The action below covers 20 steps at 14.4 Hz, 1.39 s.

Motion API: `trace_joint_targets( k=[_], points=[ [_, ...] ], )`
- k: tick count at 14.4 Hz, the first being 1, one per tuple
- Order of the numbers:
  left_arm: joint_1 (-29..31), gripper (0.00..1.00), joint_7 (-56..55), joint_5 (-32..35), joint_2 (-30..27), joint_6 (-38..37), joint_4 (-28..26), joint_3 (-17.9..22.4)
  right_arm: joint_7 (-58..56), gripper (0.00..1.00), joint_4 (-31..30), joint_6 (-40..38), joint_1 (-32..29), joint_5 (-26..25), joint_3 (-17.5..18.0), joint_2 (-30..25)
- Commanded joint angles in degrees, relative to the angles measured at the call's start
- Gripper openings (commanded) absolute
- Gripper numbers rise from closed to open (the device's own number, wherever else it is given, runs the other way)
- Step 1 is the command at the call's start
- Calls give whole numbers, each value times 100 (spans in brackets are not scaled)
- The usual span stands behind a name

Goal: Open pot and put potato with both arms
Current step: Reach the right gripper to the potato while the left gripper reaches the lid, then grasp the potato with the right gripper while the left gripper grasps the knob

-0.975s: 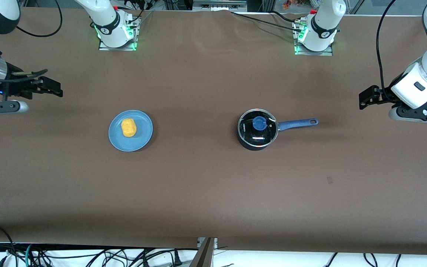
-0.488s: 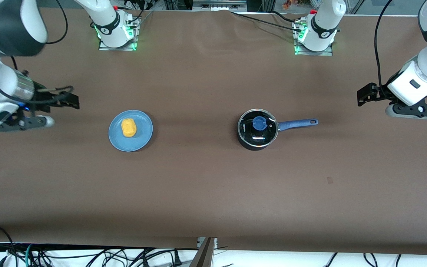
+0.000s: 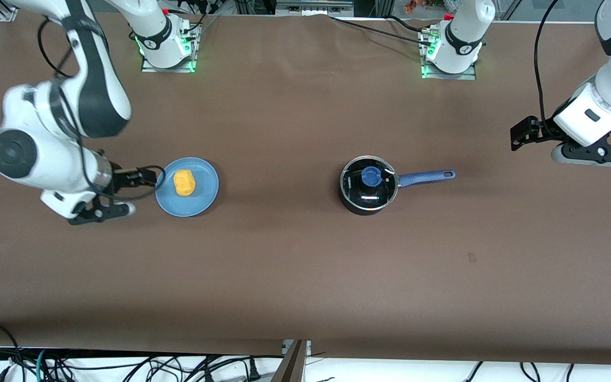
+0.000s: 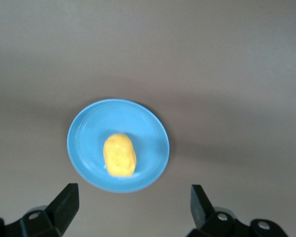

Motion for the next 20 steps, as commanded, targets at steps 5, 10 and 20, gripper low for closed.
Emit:
trace_joint_targets(
  k=[5,10,20],
  points=[
    [-58,100,-77,-141,751,5,357,-48,39,100,-693,459,89,-31,-11,56],
    [-321,100,-1655,-1099,1172,381,340,-820,48,100,-1667,1328,115,-14,103,-199],
    [-1473,100,-3740,-1029,1963,2615,-803,-988,362,100,-3250,3262,115,39,253,-481]
  ],
)
